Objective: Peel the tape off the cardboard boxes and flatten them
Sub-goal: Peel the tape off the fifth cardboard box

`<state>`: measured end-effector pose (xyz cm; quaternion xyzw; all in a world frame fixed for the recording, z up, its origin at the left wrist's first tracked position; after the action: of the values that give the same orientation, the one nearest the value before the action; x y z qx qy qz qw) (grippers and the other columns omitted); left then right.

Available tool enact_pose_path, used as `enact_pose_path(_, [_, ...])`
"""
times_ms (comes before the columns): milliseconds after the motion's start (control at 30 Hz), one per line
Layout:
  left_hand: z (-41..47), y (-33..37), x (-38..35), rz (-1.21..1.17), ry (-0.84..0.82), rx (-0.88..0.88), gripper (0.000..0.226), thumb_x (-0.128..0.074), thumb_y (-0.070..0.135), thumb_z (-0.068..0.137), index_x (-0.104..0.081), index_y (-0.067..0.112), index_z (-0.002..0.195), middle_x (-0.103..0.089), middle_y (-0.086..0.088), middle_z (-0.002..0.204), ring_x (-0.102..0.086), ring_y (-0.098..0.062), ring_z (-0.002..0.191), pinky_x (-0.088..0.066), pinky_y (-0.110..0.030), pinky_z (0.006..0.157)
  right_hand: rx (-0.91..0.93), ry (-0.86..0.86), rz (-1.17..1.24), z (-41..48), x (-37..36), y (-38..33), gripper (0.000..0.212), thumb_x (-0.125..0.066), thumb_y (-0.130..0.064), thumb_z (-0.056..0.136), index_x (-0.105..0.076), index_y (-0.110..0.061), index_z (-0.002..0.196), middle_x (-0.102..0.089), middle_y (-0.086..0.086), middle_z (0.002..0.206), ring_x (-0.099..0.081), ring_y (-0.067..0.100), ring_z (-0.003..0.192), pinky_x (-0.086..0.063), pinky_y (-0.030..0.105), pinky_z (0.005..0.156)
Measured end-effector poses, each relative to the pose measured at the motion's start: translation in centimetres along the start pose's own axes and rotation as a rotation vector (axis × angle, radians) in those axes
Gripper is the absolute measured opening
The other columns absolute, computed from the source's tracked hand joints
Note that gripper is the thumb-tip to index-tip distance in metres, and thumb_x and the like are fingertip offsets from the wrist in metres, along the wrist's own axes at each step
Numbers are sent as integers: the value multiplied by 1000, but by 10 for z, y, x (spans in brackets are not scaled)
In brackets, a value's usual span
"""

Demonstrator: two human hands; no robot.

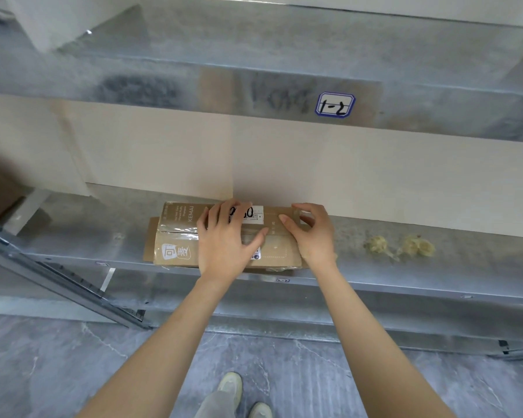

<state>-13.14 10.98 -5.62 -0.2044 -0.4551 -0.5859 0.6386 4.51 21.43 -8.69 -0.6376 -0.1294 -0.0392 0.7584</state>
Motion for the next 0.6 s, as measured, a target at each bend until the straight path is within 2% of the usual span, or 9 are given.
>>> enact_pose_path(100, [0,-1,-2,-11,-9,3,54,-52,64,85,-62,25,121,-59,2,123,-53,-24,117,-33,-45,106,31,42,-30,2,3,-2,31,-83,-23,76,-70,-13,102,-60,-1,107,-65,12,93,-51,18,82])
enact_pose_path(200, [1,-2,-3,-10,-12,6,54,-53,64,85,-62,25,121,-59,2,124,-53,-24,118,-35,-45,105,51,103,-53,-2,5,-5,31,-84,-25,74,-72,-13,101,-57,-11,100,-65,13,91,-53,24,83])
enact_pose_path(333, [0,-1,-3,-7,-9,0,54,-53,63,85,-62,24,121,-59,1,124,-53,-24,118,-35,-46,105,70,189,-140,-11,8,-9,33,-83,-36,73,-73,-20,100,-55,-18,99,-64,10,85,-53,31,76])
enact_pose_path(500, [0,-1,-2,0,-5,-3,54,-52,64,85,-62,25,122,-59,2,124,-53,-24,118,-37,-46,104,77,297,-246,-21,14,-17,33,-81,-43,73,-73,-23,98,-56,-17,99,-60,7,76,-44,26,65])
enact_pose_path(600, [-1,-1,-2,1,-3,1,55,-51,65,85,-62,25,122,-59,2,124,-52,-24,119,-35,-45,105,47,355,-275,-26,19,-17,31,-81,-45,72,-71,-20,86,-57,-15,95,-56,6,73,-42,27,62])
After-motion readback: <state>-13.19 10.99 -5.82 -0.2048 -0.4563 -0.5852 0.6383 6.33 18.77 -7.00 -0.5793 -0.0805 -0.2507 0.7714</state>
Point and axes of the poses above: each hand's wrist, its own z-axis towards the middle knuckle, its own x-axis out of the back of the hand, y = z × x, the point moved 10 cm from there along z, towards the middle knuckle
